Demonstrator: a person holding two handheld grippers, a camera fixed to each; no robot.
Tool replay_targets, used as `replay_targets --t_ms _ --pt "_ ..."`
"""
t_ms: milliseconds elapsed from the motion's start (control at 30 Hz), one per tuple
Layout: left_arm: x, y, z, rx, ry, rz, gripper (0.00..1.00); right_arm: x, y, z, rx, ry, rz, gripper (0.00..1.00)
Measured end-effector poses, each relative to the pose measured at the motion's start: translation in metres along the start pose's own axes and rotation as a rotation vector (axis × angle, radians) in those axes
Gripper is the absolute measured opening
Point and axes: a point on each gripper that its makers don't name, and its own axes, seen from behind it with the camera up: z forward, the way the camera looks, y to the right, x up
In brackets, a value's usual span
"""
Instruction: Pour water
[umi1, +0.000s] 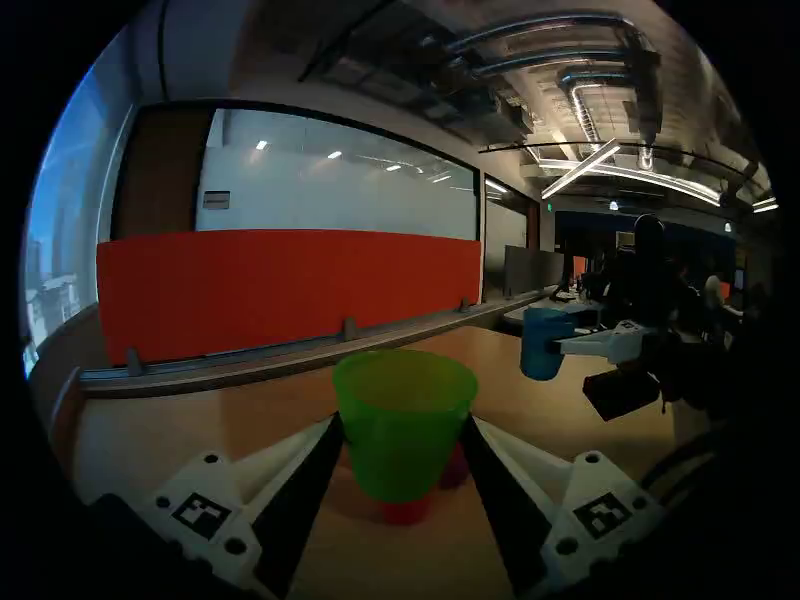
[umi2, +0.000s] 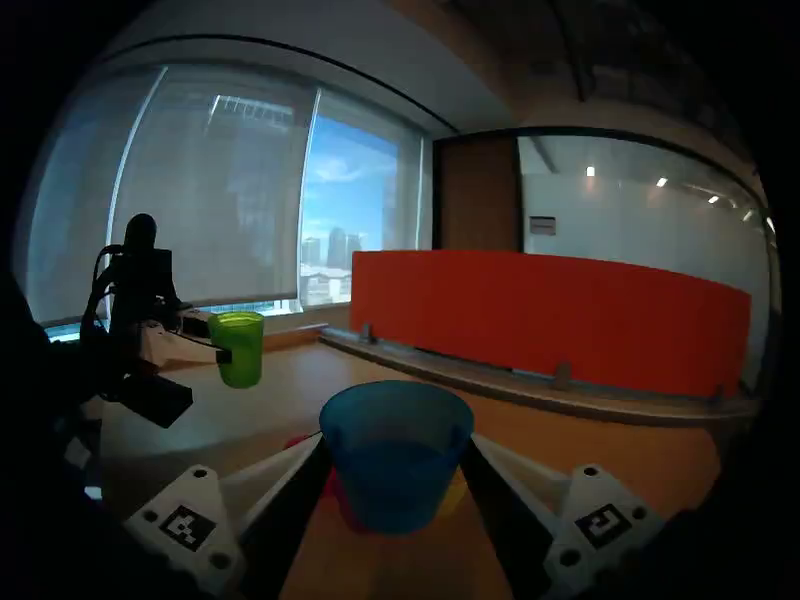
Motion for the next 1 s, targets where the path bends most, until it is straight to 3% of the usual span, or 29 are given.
replay_targets --t_ms 300,1000 --pt "-0.003 0.009 0.002 -0.018 0.0 0.0 0.82 0.011 -0.001 0.001 0.008 0.007 -0.036 0.88" --pt "-0.018 0.04 0.006 -0.073 0.002 0.002 0.82 0.041 -0.013 0.009 0.044 0.005 -0.218 0.88"
